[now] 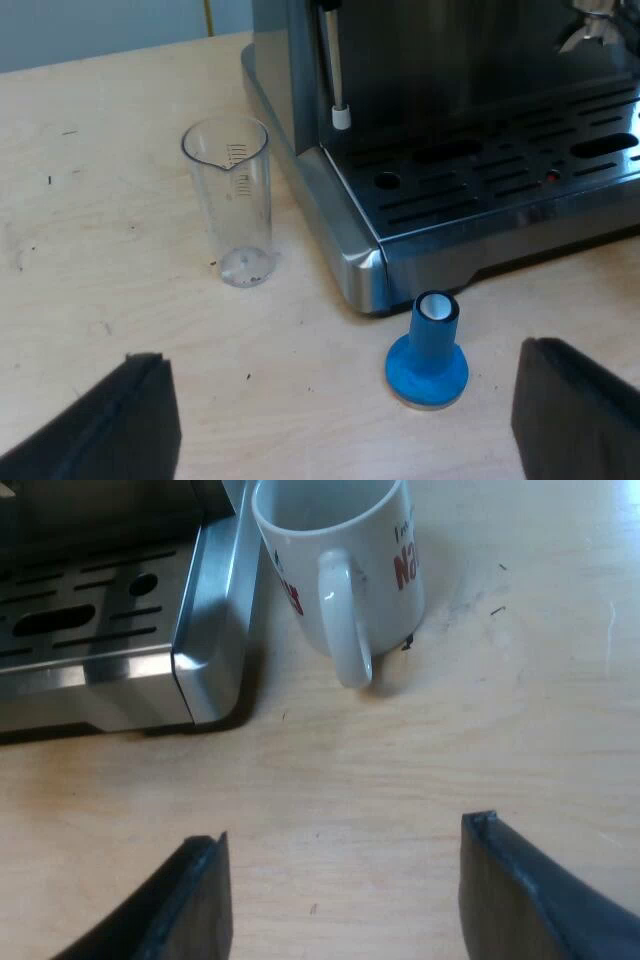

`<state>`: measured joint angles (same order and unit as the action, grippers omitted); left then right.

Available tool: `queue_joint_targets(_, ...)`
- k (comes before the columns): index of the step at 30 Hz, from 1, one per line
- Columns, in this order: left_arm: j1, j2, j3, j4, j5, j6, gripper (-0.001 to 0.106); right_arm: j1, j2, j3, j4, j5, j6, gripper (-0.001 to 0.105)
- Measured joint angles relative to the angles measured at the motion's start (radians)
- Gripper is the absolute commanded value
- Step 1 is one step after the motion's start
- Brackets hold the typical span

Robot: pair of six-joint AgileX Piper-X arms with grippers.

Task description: Grind coffee beans and then tamp

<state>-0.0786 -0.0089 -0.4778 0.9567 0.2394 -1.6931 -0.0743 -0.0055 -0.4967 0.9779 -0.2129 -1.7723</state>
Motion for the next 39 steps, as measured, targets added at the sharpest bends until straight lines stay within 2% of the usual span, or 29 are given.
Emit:
queue_joint_targets(9,0.000,0.000,-0.027,0.024,0.000,-0.003,0.070,0.000,0.019,-0.077,0.011,0.000,0.000,0.052)
queue_joint_targets(16,0.000,0.034,-0.103,0.029,0.004,-0.004,0.070,0.000,0.157,-0.203,0.070,-0.007,0.007,0.052)
queue_joint_targets(19,0.000,0.090,-0.135,0.024,0.038,-0.004,0.070,0.000,0.221,-0.269,0.081,-0.027,0.007,0.052)
queue_joint_targets(22,0.000,0.125,-0.146,0.004,0.064,-0.004,0.070,0.000,0.246,-0.295,0.086,-0.027,0.007,0.052)
queue_joint_targets(25,-0.007,0.155,-0.146,-0.025,0.097,-0.022,0.070,0.038,0.320,-0.368,0.095,-0.029,0.033,0.052)
queue_joint_targets(31,-0.080,0.233,-0.146,-0.067,0.123,-0.028,0.070,0.138,0.425,-0.444,0.103,-0.029,0.047,0.052)
queue_joint_targets(37,-0.102,0.306,-0.146,-0.145,0.151,-0.024,0.070,0.227,0.520,-0.465,0.103,-0.029,0.109,0.052)
queue_joint_targets(39,-0.102,0.344,-0.146,-0.187,0.199,-0.013,0.070,0.283,0.571,-0.465,0.103,-0.021,0.138,0.052)
